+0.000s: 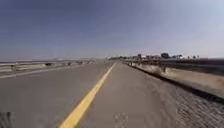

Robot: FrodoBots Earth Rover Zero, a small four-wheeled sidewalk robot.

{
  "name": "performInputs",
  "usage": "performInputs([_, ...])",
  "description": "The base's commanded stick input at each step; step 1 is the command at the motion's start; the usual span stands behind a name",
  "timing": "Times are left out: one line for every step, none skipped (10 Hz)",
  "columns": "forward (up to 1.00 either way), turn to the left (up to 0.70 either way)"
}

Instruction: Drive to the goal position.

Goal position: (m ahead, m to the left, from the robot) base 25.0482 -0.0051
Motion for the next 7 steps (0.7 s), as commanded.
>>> performInputs([0.50, 0.00])
performInputs([0.50, 0.00])
performInputs([0.11, 0.00])
performInputs([0.05, 0.00])
performInputs([0.00, 0.00])
performInputs([0.00, 0.00])
performInputs([0.00, 0.00])
